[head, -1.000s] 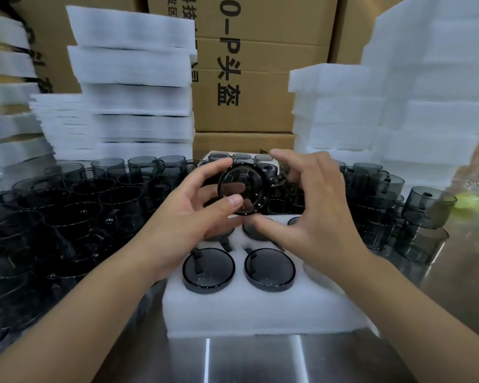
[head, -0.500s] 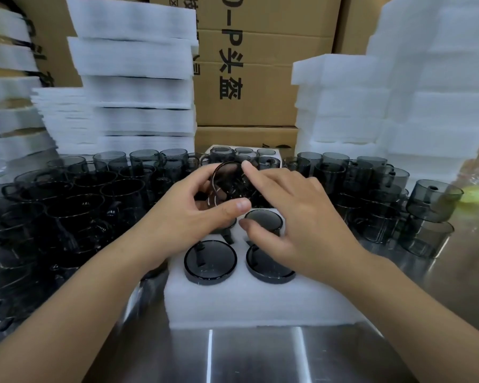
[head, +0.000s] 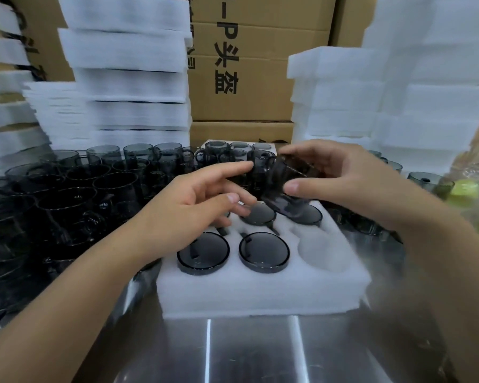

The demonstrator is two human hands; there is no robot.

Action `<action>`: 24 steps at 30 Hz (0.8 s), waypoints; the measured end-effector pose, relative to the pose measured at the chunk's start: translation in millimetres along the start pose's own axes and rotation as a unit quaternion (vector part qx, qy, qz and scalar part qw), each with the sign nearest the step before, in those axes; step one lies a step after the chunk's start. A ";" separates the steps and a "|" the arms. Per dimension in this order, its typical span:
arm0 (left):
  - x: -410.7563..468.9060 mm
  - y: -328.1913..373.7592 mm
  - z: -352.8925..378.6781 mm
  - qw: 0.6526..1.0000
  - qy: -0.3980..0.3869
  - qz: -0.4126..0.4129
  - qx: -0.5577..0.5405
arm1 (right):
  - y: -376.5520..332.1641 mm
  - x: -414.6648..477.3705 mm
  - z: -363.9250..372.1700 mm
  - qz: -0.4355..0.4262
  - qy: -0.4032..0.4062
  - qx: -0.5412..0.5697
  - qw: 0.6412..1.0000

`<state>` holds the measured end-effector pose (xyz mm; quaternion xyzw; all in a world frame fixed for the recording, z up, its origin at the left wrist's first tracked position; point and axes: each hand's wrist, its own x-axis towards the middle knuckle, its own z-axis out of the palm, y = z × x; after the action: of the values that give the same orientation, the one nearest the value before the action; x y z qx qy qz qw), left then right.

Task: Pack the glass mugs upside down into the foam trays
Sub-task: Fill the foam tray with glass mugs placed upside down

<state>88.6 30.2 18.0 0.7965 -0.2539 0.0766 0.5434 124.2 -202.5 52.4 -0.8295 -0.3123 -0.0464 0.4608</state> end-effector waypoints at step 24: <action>-5.5 0.0 19.3 0.981 -0.076 0.009 0.177 | 12.1 -12.3 -26.2 0.115 -0.276 -0.031 0.954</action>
<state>80.9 14.5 8.1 0.8813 -0.2839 0.0643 0.3723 126.7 -233.8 54.1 -0.8544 -0.3278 0.2276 0.3327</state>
